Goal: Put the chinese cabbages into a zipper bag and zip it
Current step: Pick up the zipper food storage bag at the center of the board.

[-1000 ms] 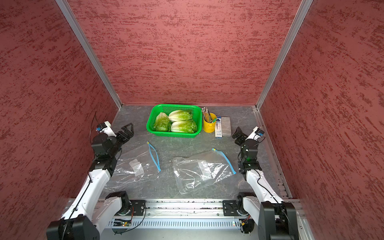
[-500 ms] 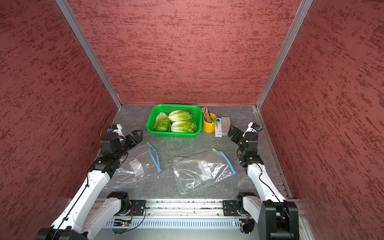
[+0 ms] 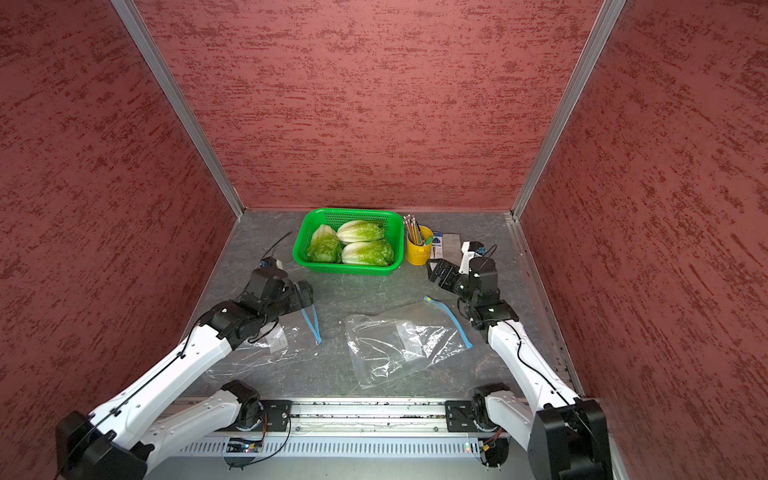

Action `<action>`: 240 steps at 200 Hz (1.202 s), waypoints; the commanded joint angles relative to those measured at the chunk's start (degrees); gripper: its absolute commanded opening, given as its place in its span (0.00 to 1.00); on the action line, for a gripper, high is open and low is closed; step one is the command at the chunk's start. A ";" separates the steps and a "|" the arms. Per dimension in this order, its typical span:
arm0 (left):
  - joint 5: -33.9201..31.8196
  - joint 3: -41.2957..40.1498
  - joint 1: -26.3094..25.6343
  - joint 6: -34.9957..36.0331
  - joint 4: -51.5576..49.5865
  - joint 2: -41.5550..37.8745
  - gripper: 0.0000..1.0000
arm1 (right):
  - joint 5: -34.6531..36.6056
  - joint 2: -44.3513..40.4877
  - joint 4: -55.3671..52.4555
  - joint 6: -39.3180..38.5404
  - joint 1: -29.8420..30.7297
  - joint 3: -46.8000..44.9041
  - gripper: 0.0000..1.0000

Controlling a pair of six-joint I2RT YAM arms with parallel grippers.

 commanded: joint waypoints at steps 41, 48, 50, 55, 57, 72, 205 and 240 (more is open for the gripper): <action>-6.76 1.95 -6.36 -3.30 -6.30 8.85 0.98 | -1.83 3.94 1.77 3.10 13.80 4.43 0.99; -6.72 2.01 -6.43 -3.31 -5.97 10.27 0.97 | -1.67 4.42 2.68 3.81 14.94 4.41 0.99; -6.69 2.08 -6.48 -3.31 -5.86 10.64 0.97 | -1.65 4.48 2.93 4.03 15.24 4.41 0.99; -6.67 2.16 -6.55 -3.31 -5.59 11.71 0.96 | -1.72 4.93 3.65 4.40 16.01 4.43 0.99; -6.72 2.18 -6.57 -3.31 -5.51 12.03 0.96 | -1.72 5.05 3.92 4.53 16.30 4.48 0.99; -7.75 2.71 -6.96 -3.47 -5.19 14.88 0.92 | -1.51 6.43 5.15 5.26 18.15 4.83 0.99; -13.31 3.14 -4.99 -4.46 -1.61 25.17 0.63 | -0.69 14.74 10.02 6.17 26.11 7.62 0.99; -12.30 0.59 -3.66 -4.93 0.02 23.23 0.55 | -0.71 15.31 10.22 6.24 26.37 7.62 0.99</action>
